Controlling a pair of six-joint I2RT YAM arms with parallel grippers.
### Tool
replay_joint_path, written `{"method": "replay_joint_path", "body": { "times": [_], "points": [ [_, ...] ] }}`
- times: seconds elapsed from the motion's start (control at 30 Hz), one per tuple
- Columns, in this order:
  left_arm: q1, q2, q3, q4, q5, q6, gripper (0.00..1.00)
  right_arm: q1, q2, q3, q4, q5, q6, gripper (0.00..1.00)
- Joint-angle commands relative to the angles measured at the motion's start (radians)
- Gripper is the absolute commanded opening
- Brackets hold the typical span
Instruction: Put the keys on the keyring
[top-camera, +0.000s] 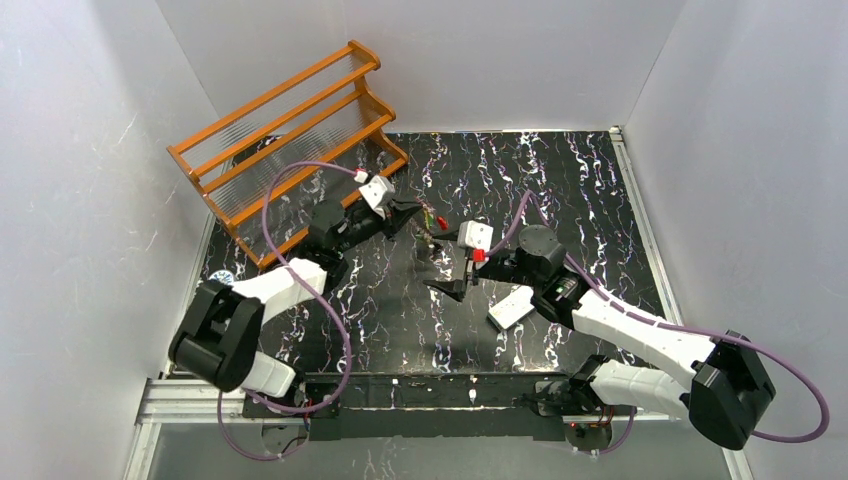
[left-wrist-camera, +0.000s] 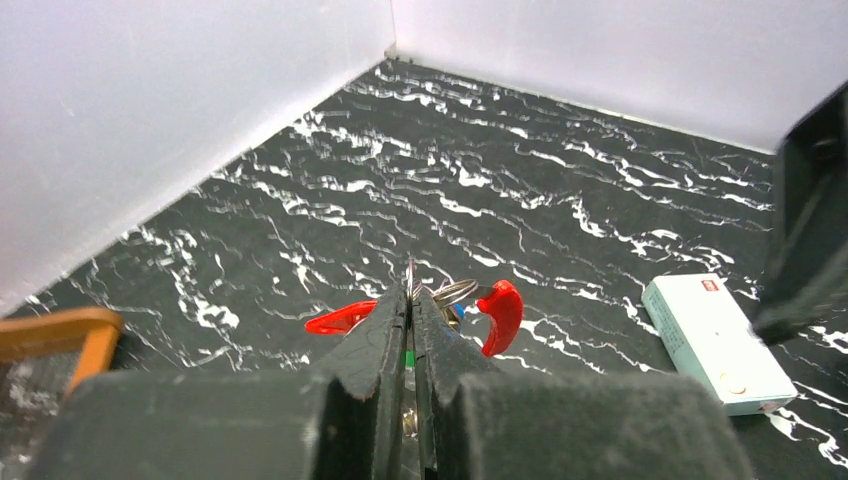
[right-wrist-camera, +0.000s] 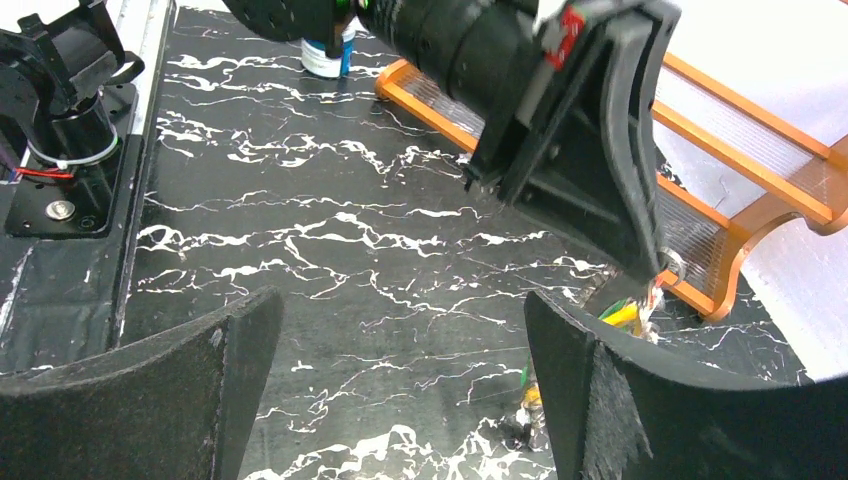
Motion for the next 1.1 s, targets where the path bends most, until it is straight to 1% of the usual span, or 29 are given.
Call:
{"method": "replay_joint_path", "body": {
  "times": [0.0, 0.1, 0.23, 0.43, 0.6, 0.7, 0.77, 0.83, 0.9, 0.93, 0.97, 1.03, 1.07],
  "points": [
    [-0.012, 0.083, -0.045, 0.197, -0.04, -0.039, 0.0, 0.004, 0.006, -0.01, 0.064, 0.002, 0.02, 0.99],
    [-0.019, 0.146, -0.139, 0.319, -0.062, -0.057, 0.0, 0.005, 0.011, -0.017, 0.069, -0.006, 0.026, 0.99],
    [-0.035, 0.157, -0.237, 0.376, -0.084, -0.068, 0.0, 0.005, 0.01, -0.026, 0.083, -0.03, 0.031, 0.99],
    [-0.05, 0.077, -0.355, 0.382, -0.122, -0.068, 0.0, 0.005, 0.027, -0.021, 0.092, -0.046, 0.041, 0.99],
    [-0.053, 0.004, -0.424, 0.382, -0.148, -0.087, 0.0, 0.005, 0.041, -0.014, 0.105, -0.058, 0.05, 0.99],
    [-0.055, -0.029, -0.447, 0.379, -0.143, -0.102, 0.02, 0.004, 0.043, -0.012, 0.108, -0.063, 0.055, 0.99],
    [-0.056, -0.05, -0.464, 0.379, -0.141, -0.12, 0.06, 0.005, 0.042, -0.012, 0.109, -0.065, 0.057, 0.99],
    [-0.056, -0.071, -0.481, 0.379, -0.146, -0.133, 0.12, 0.005, 0.046, -0.013, 0.111, -0.06, 0.057, 0.99],
    [-0.056, -0.097, -0.497, 0.374, -0.163, -0.155, 0.23, 0.005, 0.05, -0.015, 0.113, -0.057, 0.057, 0.99],
    [-0.056, -0.112, -0.503, 0.368, -0.166, -0.167, 0.31, 0.005, 0.05, -0.015, 0.115, -0.057, 0.058, 0.99],
    [-0.056, -0.128, -0.506, 0.358, -0.166, -0.175, 0.42, 0.005, 0.053, -0.018, 0.122, -0.057, 0.062, 0.99],
    [-0.056, -0.167, -0.508, 0.332, -0.176, -0.2, 0.59, 0.004, 0.057, -0.021, 0.135, -0.053, 0.07, 0.99],
    [-0.056, -0.186, -0.508, 0.319, -0.178, -0.208, 0.71, 0.002, 0.06, -0.02, 0.142, -0.046, 0.077, 0.99]
  ]
}}
